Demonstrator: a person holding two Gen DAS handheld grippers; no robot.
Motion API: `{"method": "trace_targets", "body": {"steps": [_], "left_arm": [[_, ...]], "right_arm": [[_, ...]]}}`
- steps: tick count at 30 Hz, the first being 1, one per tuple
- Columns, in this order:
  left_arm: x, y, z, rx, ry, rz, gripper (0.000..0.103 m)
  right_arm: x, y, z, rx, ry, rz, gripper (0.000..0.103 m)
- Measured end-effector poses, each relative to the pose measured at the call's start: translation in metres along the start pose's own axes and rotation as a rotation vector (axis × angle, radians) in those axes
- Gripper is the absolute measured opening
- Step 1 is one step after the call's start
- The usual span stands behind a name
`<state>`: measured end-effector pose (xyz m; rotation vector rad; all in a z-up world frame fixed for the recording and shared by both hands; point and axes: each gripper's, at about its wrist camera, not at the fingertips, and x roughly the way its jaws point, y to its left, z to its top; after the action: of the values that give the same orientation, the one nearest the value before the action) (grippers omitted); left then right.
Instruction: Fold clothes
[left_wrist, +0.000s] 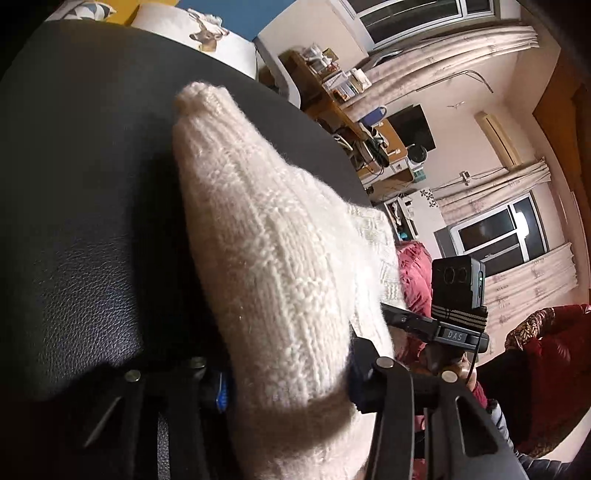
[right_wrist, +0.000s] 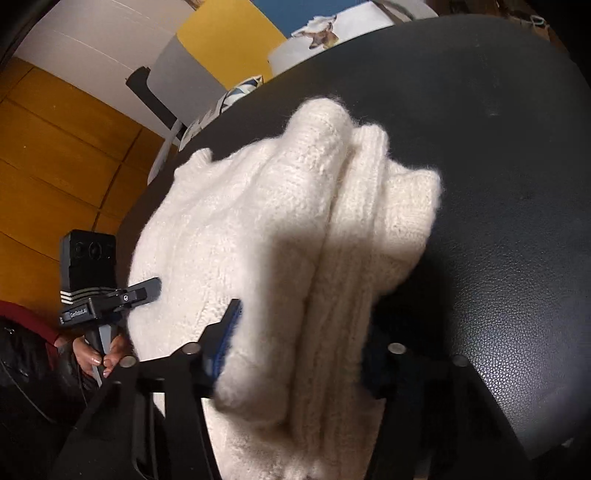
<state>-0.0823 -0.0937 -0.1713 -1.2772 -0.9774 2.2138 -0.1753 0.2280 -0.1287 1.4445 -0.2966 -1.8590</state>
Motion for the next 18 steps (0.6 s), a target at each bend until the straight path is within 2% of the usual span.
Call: {"method": "trace_targets", "body": {"steps": [3, 6, 10, 12, 18], "left_arm": [[-0.020, -0.011, -0.009, 0.070, -0.070, 0.033, 0.046], [-0.052, -0.011, -0.019, 0.090, -0.159, 0.058, 0.046], [-0.115, -0.003, -0.036, 0.066, -0.309, 0.155, 0.046], [-0.157, 0.005, -0.049, 0.024, -0.414, 0.215, 0.046], [-0.271, 0.035, -0.101, -0.102, -0.681, 0.424, 0.046]], "right_arm": [[-0.001, 0.005, -0.003, -0.014, -0.011, 0.012, 0.054], [0.006, 0.017, -0.002, -0.051, -0.002, 0.034, 0.054], [0.041, 0.054, 0.016, -0.108, 0.053, 0.146, 0.054], [0.069, 0.088, 0.032, -0.199, 0.106, 0.188, 0.054], [0.157, 0.235, 0.067, -0.496, 0.236, 0.349, 0.054]]}}
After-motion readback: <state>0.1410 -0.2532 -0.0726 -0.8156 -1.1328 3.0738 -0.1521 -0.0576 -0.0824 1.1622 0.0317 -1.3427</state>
